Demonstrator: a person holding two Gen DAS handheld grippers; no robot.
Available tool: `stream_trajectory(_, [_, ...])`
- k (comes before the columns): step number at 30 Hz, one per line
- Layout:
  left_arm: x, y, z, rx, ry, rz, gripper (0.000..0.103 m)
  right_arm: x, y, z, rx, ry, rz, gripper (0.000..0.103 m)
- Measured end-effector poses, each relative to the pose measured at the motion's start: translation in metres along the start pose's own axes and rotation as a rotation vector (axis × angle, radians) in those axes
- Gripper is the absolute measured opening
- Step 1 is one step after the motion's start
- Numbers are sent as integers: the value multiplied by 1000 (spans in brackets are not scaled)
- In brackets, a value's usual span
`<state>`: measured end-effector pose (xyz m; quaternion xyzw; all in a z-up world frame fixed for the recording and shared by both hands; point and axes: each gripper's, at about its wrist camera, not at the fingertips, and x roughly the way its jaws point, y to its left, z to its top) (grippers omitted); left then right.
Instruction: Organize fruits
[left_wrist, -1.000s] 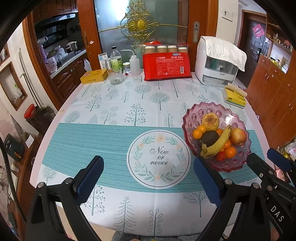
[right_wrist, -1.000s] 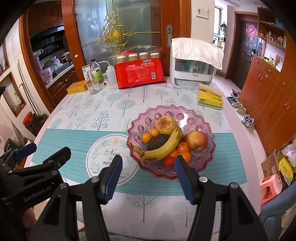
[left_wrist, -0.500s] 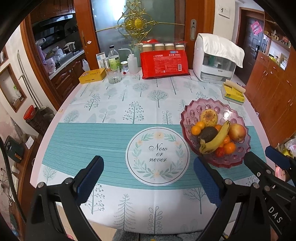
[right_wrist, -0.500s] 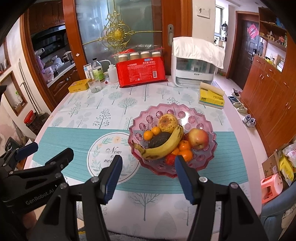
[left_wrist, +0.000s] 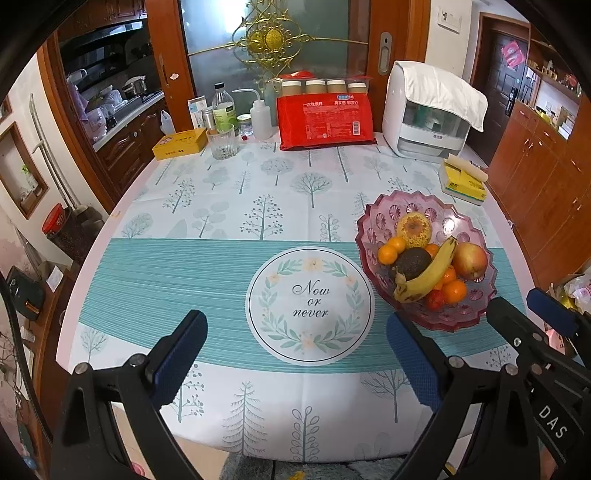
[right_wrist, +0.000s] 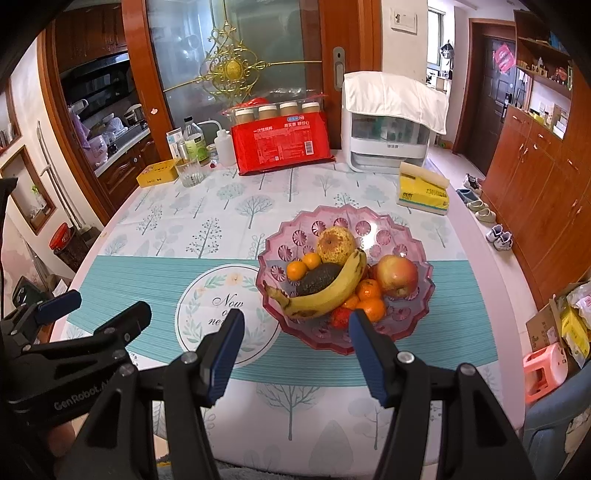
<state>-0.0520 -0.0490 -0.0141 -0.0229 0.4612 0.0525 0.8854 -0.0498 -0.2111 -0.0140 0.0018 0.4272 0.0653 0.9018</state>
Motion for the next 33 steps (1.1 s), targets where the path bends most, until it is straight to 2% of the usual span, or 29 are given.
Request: stream_trajectory(33, [7, 4, 1, 24, 35, 6, 97, 11, 6, 5, 15, 38, -2, 60])
